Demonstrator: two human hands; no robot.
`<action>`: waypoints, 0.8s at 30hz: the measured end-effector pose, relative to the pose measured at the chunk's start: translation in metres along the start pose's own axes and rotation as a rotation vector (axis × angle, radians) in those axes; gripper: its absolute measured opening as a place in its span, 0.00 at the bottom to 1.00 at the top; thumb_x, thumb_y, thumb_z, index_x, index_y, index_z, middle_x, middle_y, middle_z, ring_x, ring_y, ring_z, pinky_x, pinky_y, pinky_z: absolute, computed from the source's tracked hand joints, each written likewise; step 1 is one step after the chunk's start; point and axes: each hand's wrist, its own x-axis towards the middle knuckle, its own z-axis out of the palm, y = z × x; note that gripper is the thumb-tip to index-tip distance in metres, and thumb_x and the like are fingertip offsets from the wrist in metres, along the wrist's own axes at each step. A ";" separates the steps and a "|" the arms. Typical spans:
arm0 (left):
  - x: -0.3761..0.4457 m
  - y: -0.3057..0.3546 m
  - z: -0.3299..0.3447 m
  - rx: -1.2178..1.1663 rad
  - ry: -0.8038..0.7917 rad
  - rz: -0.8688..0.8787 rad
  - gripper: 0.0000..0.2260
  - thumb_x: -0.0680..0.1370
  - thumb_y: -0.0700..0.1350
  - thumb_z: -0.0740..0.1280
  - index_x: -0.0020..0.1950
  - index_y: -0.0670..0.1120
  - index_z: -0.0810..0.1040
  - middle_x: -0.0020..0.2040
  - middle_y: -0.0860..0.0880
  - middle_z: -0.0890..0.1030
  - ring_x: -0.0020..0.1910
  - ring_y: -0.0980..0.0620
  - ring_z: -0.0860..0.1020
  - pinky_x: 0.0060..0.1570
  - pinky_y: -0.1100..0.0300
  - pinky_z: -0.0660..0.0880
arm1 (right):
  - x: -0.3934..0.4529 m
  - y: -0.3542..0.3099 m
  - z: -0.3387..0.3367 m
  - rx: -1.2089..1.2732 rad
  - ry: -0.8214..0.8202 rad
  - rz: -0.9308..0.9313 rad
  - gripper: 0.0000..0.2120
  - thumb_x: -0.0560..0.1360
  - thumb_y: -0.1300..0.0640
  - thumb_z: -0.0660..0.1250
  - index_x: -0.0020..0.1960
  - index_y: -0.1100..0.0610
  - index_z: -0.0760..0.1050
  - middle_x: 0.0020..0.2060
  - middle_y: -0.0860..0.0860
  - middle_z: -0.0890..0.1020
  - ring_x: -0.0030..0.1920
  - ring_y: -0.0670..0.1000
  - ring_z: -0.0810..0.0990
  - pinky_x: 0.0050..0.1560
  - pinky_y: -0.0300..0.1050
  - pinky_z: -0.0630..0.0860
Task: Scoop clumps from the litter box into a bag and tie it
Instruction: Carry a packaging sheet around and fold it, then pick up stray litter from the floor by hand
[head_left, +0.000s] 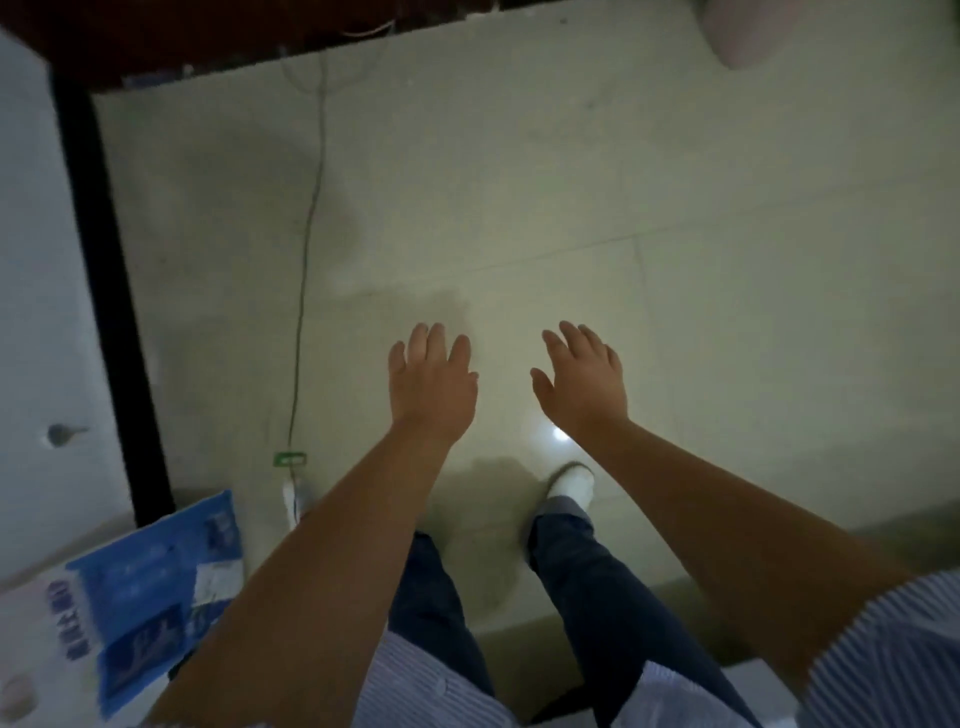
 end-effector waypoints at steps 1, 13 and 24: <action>0.011 0.035 -0.010 0.024 0.012 0.044 0.21 0.82 0.51 0.52 0.74 0.48 0.57 0.76 0.45 0.55 0.75 0.46 0.51 0.72 0.49 0.50 | 0.000 0.032 -0.014 0.038 0.018 0.047 0.25 0.80 0.50 0.53 0.75 0.55 0.54 0.76 0.53 0.55 0.76 0.53 0.50 0.74 0.51 0.48; 0.160 0.326 -0.132 0.160 0.076 0.420 0.22 0.82 0.49 0.53 0.75 0.47 0.56 0.75 0.45 0.56 0.74 0.46 0.51 0.72 0.51 0.48 | 0.048 0.305 -0.178 0.243 0.224 0.414 0.24 0.80 0.51 0.55 0.73 0.58 0.57 0.74 0.55 0.59 0.74 0.54 0.56 0.72 0.49 0.54; 0.309 0.531 -0.263 0.323 0.072 0.541 0.20 0.81 0.49 0.56 0.71 0.44 0.62 0.72 0.44 0.61 0.72 0.45 0.57 0.68 0.51 0.55 | 0.140 0.492 -0.334 0.415 0.252 0.631 0.24 0.80 0.52 0.54 0.73 0.59 0.58 0.73 0.55 0.62 0.74 0.55 0.57 0.71 0.50 0.57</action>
